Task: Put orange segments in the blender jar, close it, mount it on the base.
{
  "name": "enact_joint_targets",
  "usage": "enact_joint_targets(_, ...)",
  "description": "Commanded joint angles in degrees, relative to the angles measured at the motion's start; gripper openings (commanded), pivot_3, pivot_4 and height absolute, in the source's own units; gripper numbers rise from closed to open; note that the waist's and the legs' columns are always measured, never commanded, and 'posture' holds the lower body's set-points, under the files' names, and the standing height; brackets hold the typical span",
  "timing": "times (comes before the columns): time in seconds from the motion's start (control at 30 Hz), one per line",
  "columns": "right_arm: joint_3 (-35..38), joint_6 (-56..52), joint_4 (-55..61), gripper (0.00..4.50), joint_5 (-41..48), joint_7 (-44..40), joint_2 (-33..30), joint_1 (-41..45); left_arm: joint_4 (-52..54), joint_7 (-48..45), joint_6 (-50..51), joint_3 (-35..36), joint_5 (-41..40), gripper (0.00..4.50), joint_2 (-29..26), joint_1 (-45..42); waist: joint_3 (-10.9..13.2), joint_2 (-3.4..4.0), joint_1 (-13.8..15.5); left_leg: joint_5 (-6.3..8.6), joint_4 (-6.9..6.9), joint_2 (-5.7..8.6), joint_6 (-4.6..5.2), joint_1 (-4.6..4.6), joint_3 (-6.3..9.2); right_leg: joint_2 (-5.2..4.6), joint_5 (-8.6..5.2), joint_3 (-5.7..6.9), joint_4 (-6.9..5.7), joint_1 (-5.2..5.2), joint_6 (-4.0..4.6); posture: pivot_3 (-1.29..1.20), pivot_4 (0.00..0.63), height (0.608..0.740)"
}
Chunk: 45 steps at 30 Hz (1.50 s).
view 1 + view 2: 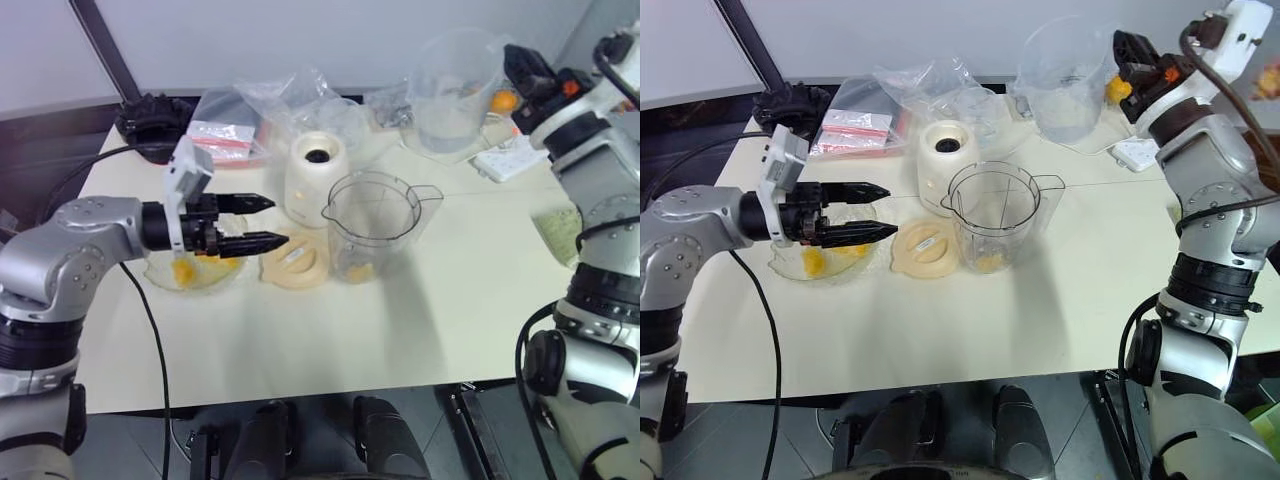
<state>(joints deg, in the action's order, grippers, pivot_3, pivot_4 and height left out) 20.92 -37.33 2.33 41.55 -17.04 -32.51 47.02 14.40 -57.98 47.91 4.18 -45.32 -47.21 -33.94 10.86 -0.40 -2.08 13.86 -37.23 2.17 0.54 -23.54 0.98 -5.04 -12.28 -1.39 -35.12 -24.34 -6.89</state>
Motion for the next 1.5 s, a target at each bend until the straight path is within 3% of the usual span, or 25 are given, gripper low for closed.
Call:
enact_joint_targets(0.03,-0.2,0.9,4.0,0.12,-0.2,-2.0,-1.2,0.0,0.2,-0.3,-1.3,1.4,0.5,3.91,-0.3,-0.8,0.0,-0.01,0.0,0.0,0.0,0.0,0.0,0.0,0.0,0.0,0.0,0.0,0.0,0.0,0.0,0.0,0.15,0.74)
enact_joint_targets(0.33,-6.8,3.3,8.9,0.12,-6.4,-9.4,-6.4,-3.1,-0.7,-0.6,-2.1,0.2,2.0,3.91,0.7,-1.8,0.0,-0.04,0.2,0.0,0.0,0.0,0.0,0.0,-0.01,0.0,0.0,0.0,0.01,0.0,0.0,0.0,0.15,0.74)
enact_joint_targets(0.8,-11.2,8.9,11.6,0.12,-14.8,-14.8,-8.1,-4.9,-1.9,-1.7,-2.6,-0.5,3.4,3.91,1.7,-2.7,0.0,-0.05,1.2,0.0,-0.02,0.0,-0.01,0.0,-0.03,0.0,-0.03,0.0,0.01,-0.02,0.05,0.0,0.15,0.74)
enact_joint_targets(1.5,-10.1,10.0,11.2,0.12,-17.6,-14.3,-6.6,-5.3,-1.3,-1.4,-1.9,-0.4,3.3,3.91,2.2,-2.9,0.0,-0.07,1.3,0.0,-0.02,0.0,-0.01,0.0,-0.04,-0.01,-0.06,0.0,0.01,-0.02,0.1,0.0,0.15,0.74)
